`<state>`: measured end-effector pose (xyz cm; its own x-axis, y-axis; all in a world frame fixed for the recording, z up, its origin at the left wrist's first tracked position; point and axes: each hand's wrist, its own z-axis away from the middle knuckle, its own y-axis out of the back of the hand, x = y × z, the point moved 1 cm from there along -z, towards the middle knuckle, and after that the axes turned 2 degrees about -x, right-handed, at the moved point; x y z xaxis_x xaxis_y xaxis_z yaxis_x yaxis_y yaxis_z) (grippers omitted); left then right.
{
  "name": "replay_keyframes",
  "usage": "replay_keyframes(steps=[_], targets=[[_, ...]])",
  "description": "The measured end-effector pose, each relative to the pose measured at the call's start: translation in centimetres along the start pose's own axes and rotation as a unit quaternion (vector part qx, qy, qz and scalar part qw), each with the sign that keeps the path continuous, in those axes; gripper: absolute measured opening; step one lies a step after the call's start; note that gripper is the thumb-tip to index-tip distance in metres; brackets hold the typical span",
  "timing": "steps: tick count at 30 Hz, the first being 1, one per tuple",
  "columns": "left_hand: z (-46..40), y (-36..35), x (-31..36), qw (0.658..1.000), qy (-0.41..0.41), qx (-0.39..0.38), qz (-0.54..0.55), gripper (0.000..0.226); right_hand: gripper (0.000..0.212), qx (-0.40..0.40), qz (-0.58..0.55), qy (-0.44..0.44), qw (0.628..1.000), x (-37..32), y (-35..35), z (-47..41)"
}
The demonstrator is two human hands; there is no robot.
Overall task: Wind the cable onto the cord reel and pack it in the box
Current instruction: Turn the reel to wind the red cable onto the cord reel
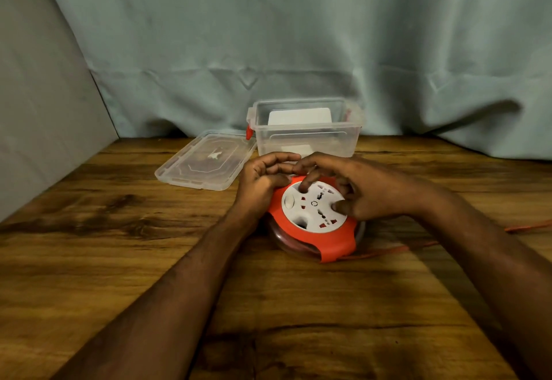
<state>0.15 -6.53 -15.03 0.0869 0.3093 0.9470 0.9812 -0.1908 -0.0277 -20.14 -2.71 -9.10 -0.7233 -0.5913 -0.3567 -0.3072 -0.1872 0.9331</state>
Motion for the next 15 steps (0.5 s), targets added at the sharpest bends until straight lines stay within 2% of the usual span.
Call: replay_keyframes(steps=[4,11,15], targets=[[0.01,-0.04,0.01,1.0,-0.003,0.006,0.004,0.046,0.103,-0.007,0.005,-0.013,1.0,-0.16,0.18,0.19],[-0.01,0.14,-0.03,1.0,-0.006,0.026,-0.001,0.045,0.12,0.027,0.038,-0.025,0.999,-0.54,0.28,0.4],[-0.05,0.25,-0.01,0.999,-0.002,0.036,0.002,0.045,0.12,0.049,0.067,-0.042,0.996,-0.61,0.35,0.37]])
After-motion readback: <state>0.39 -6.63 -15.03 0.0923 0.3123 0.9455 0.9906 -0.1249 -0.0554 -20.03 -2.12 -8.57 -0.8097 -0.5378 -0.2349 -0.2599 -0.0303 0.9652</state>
